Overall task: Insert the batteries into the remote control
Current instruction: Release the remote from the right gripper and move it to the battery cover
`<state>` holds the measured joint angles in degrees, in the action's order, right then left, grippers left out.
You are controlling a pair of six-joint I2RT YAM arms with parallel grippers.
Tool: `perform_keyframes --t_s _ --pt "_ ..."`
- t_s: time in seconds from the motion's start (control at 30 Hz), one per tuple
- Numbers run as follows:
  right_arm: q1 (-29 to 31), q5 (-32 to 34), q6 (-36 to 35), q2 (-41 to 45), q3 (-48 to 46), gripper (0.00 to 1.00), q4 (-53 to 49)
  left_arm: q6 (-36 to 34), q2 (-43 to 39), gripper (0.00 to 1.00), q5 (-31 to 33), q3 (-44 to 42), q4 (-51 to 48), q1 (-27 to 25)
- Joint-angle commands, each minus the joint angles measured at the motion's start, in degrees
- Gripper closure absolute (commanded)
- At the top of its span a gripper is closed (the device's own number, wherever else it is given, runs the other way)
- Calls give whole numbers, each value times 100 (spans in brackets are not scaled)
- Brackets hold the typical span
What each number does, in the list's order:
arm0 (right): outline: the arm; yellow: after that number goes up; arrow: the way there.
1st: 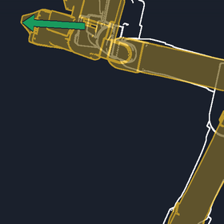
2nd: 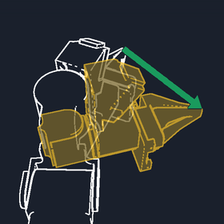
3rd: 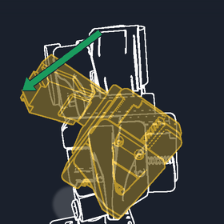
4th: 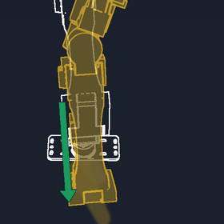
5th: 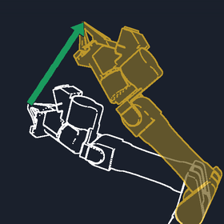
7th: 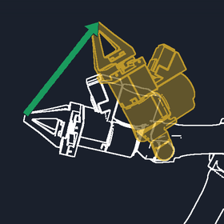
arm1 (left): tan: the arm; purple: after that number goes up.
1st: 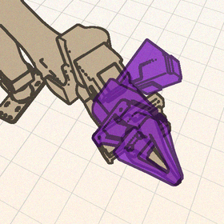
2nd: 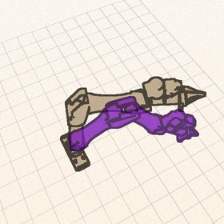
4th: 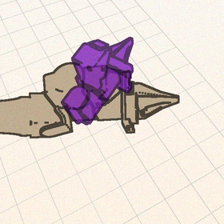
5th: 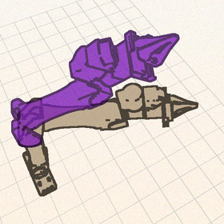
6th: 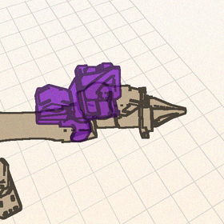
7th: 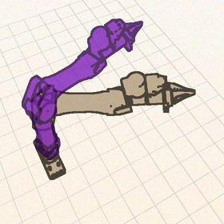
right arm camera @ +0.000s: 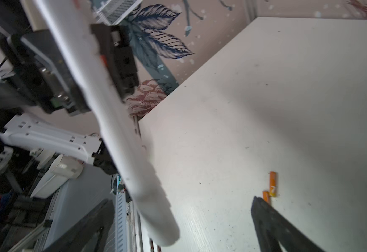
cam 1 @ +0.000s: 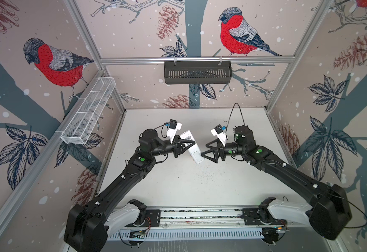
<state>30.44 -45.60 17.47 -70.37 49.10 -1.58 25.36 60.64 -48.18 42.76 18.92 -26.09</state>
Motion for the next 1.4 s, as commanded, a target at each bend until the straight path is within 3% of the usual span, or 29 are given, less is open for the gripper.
perform_keyframes --t_s 0.0,0.27,0.4,0.57,0.7,0.97,1.13,1.37 --pt "-347 93 904 -117 -238 0 575 173 -165 100 841 -336 512 7" --pt "-189 519 1072 -416 -469 0 804 945 -778 100 2593 -2101 2040 -35" --pt "455 1492 1194 -705 -279 0 551 1215 -885 100 3131 -2808 2602 -124" --pt "1186 2179 1936 -1079 -226 0 996 1346 -1145 100 3836 -3436 3015 -209" --pt "1549 2703 2447 -1519 -99 1 1165 1324 -1536 100 4559 -3737 2770 -222" --pt "2047 2589 2874 -2399 425 0 1631 1278 -2073 100 5218 -3971 2181 -221" --pt "2212 2794 3078 -2843 704 0 1653 1175 -1848 100 5498 -3890 1770 -214" --pt "2239 2601 3310 -3367 930 0 1828 1471 -1574 100 5795 -4186 2096 -218"
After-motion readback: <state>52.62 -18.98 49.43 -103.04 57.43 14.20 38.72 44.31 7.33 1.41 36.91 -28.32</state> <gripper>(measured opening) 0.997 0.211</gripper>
